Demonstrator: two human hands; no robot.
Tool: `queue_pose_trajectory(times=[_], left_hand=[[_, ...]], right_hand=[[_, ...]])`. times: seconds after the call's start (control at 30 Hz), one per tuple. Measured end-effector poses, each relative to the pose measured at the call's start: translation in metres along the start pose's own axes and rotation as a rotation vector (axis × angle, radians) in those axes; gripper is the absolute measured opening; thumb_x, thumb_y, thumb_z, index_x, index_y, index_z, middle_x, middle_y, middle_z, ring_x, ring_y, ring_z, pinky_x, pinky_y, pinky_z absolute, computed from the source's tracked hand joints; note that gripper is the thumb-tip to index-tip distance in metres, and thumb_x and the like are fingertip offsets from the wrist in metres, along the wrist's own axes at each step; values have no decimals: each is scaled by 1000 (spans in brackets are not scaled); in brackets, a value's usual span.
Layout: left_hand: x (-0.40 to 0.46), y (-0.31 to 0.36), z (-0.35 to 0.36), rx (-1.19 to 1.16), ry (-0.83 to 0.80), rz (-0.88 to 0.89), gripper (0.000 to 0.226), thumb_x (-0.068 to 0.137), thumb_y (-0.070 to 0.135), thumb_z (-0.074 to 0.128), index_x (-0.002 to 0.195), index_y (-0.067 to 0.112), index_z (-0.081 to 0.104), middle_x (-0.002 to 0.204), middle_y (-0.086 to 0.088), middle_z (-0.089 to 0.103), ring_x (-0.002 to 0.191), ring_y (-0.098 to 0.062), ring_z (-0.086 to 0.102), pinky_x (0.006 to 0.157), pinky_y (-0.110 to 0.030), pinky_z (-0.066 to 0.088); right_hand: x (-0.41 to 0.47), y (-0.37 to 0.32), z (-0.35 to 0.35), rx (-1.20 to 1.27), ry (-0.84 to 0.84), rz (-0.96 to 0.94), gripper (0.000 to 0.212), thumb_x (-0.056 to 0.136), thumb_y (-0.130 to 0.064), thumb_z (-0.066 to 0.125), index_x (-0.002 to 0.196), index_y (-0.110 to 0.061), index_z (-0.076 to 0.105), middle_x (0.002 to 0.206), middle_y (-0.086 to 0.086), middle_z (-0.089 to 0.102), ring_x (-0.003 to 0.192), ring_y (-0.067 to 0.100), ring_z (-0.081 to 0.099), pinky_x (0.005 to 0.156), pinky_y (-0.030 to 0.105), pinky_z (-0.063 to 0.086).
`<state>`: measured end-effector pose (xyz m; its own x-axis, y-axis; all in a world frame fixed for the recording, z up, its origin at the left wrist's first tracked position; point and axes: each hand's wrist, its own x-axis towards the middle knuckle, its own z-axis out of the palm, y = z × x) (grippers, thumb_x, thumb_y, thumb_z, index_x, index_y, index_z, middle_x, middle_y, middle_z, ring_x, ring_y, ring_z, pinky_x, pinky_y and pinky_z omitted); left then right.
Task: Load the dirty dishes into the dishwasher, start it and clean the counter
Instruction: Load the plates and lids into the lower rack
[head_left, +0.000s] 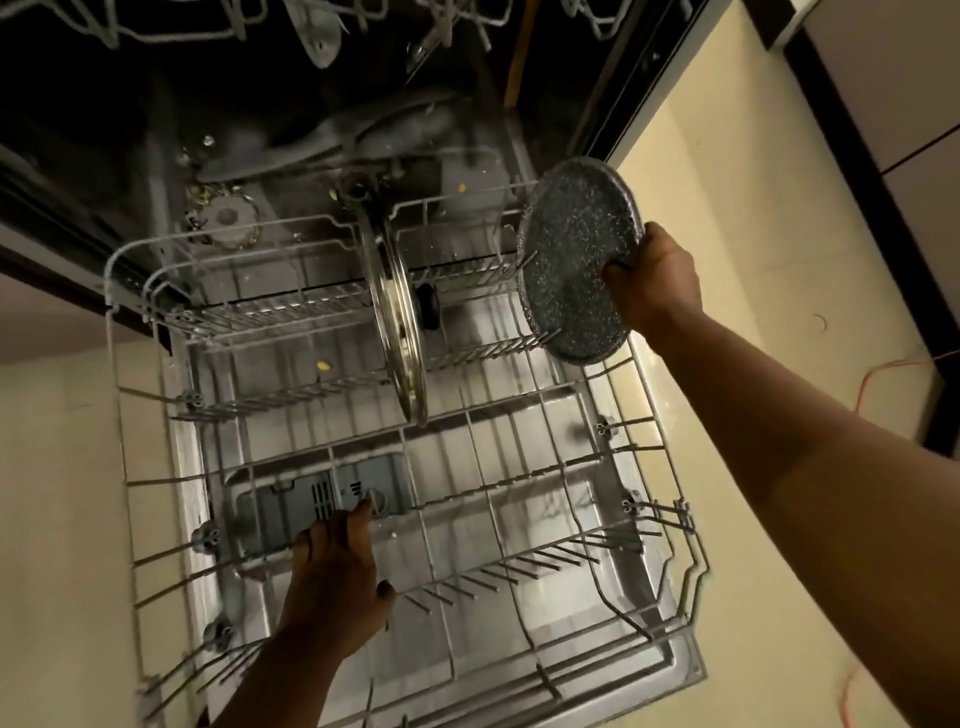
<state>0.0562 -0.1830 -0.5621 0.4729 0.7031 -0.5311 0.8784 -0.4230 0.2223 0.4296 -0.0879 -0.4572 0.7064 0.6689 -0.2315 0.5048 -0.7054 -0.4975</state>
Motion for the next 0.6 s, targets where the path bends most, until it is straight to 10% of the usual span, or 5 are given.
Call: queue_pose_trajectory(times=[0.23, 0.37, 0.6], left_hand=[[2, -1, -5, 2, -14, 9, 115, 35, 38, 93, 133, 3, 44, 104, -18, 62, 91, -38, 61, 78, -49, 52], [-7, 1, -23, -126, -49, 10, 93, 78, 33, 71, 151, 18, 16, 146, -8, 34, 133, -29, 33, 111, -39, 27], [-71, -1, -76, -75, 42, -4, 75, 53, 16, 88, 123, 9, 62, 123, -15, 62, 107, -37, 61, 85, -52, 51]], right_hand=[[-59, 34, -1, 138, 184, 13, 79, 87, -67, 50, 136, -9, 31, 132, 15, 53, 115, 32, 55, 93, 50, 48], [-127, 57, 2, -19, 316, -88, 59, 94, -45, 54, 135, -6, 39, 131, 16, 51, 114, 33, 53, 93, 51, 46], [-285, 45, 9, -293, -62, -314, 65, 68, -15, 85, 125, -8, 54, 119, 12, 59, 100, 26, 59, 81, 34, 53]])
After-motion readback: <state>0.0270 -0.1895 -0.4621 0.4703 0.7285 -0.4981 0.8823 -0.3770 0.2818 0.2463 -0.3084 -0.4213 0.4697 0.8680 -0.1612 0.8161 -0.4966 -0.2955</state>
